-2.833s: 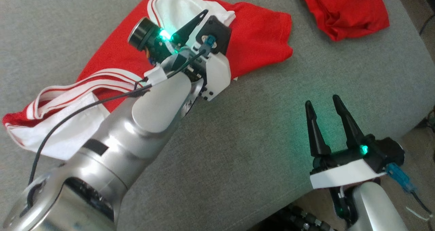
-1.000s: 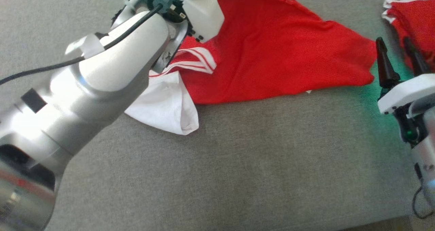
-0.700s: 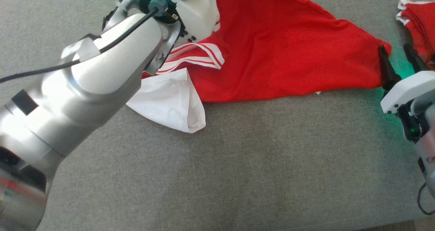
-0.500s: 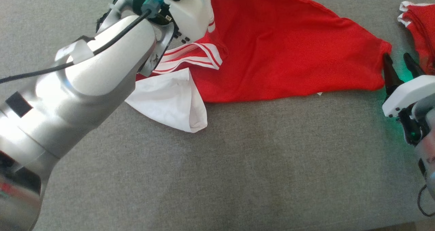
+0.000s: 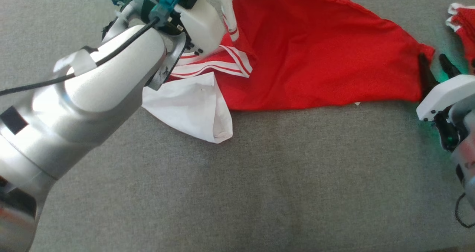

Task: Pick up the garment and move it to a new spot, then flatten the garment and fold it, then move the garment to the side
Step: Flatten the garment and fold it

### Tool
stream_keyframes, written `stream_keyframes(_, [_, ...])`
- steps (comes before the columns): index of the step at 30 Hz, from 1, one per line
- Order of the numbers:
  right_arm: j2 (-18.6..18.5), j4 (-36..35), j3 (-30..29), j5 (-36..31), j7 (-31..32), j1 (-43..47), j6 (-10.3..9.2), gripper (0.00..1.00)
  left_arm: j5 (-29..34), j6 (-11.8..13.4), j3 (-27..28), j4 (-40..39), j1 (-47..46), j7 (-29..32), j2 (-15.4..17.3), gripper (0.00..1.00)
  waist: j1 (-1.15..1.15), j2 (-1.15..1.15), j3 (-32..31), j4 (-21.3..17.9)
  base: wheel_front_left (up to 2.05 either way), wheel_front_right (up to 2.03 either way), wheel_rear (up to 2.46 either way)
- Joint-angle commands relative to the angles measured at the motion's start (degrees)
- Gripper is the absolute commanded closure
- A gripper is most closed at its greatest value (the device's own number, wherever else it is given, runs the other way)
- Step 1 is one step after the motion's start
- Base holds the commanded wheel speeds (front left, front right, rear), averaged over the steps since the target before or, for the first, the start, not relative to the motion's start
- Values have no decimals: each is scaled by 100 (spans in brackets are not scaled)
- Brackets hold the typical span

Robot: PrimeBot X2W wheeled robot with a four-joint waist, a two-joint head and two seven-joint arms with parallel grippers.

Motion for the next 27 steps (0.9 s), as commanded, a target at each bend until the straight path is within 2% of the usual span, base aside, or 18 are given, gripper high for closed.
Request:
stream_keyframes(1, [-86, -16, 145, 112, 37, -49, -4, 52, 9, 57, 189, -162, -248, 35, 181, 100, 0, 0, 17, 41, 0, 0, 0])
stream_keyframes(3, [-105, 26, 241, 230, 50, -76, -4, 56, -9, 72, 182, -216, -236, 61, 197, 100, 0, 0, 36, 85, 0, 0, 0])
stream_keyframes(4, [-110, 24, 281, 266, 62, -89, -4, 86, -16, 76, 182, -234, -230, 66, 207, 100, 0, 0, 42, 94, 0, 0, 0])
stream_keyframes(5, [-122, 25, 321, 294, 63, -107, -4, 100, -17, 80, 180, -248, -227, 70, 225, 100, 0, 0, 48, 101, 0, 0, 0])
stream_keyframes(12, [-292, 0, 618, 255, -317, -274, -4, 100, -47, 146, 257, -293, -100, -139, 435, 100, 0, 0, -100, 68, 0, 0, 0])
stream_keyframes(18, [-494, -348, 699, 153, -529, -483, -4, 100, 115, 309, 509, -318, 124, -1156, 838, 100, 0, 0, -660, -35, 0, 0, 0])
stream_keyframes(19, [-494, -348, 699, 153, -529, -483, -4, 100, 115, 309, 509, -318, 124, -1156, 838, 100, 0, 0, -660, -35, 0, 0, 0])
stream_keyframes(22, [-651, -937, 589, 107, -541, -586, -4, 100, 157, 309, 608, -329, 244, -1540, 1129, 100, 0, 0, -1001, -78, 0, 0, 0])
stream_keyframes(27, [-900, -2082, 312, -217, -544, -568, -4, 100, 79, 255, 829, -515, 435, -1789, 1643, 100, 0, 0, -1622, -89, 0, 0, 0])
